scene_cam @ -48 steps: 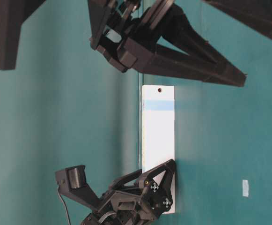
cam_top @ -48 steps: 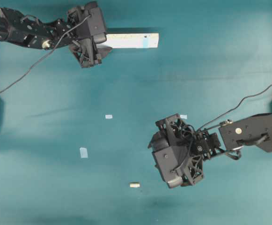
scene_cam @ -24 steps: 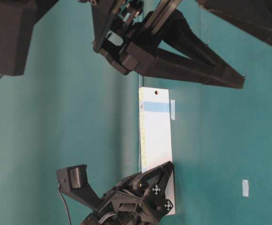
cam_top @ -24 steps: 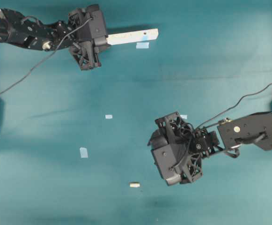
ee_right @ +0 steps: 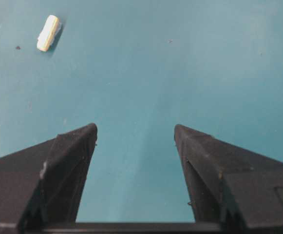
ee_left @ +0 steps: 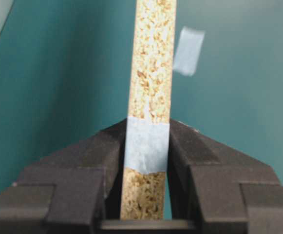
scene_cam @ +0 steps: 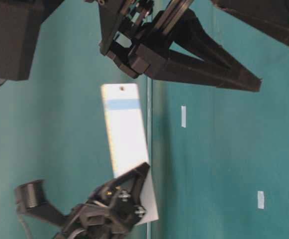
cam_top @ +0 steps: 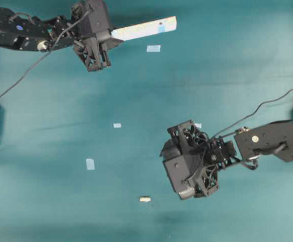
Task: Move the wooden board into place and insert the rod into its hole.
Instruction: 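Drag the white board with the left gripper toward the table center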
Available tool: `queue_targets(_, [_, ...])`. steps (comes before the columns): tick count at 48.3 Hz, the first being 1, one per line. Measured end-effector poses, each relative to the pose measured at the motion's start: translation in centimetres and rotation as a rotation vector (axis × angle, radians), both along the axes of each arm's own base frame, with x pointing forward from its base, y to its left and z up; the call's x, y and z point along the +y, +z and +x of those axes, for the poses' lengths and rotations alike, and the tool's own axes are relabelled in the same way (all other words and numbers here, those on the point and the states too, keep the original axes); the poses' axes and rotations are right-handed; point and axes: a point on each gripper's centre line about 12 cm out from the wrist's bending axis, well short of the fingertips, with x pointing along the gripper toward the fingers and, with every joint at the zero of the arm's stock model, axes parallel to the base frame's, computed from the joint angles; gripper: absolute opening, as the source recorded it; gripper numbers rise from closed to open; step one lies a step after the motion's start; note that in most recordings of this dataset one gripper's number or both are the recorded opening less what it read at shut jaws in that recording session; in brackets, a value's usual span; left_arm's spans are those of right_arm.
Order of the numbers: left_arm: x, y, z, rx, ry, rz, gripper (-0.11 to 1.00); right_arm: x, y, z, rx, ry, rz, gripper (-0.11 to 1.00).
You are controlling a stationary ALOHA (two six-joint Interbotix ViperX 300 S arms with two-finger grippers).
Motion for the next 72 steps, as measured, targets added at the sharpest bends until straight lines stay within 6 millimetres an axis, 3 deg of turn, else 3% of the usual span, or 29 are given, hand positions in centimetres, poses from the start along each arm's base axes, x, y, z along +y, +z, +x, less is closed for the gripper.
queue_targets(5, [-1.1, 0.7, 0.4, -0.029, 0.009, -0.045, 0.21, 0.0, 0.0, 0.0, 0.001, 0.001, -0.001, 0.74])
queue_targets(15, [-5.5, 0.4, 1.9, -0.019, -0.082, -0.091, 0.21, 0.0, 0.0, 0.0, 0.000, 0.000, 0.000, 0.74])
queue_targets(23, [-8.8, -1.0, 2.9, 0.012, -0.146, -0.134, 0.21, 0.0, 0.0, 0.0, 0.000, 0.000, 0.000, 0.74])
queue_targets(33, [-11.3, -2.2, 4.1, 0.028, -0.179, -0.180, 0.21, 0.0, 0.0, 0.0, 0.000, 0.000, 0.000, 0.74])
queue_targets(49, [-13.0, -3.7, 5.7, 0.042, -0.194, -0.214, 0.21, 0.0, 0.0, 0.0, 0.000, -0.001, 0.001, 0.74])
queue_targets(72, [-15.3, -4.2, 7.0, 0.026, -0.201, -0.270, 0.21, 0.0, 0.0, 0.0, 0.002, -0.001, 0.001, 0.74])
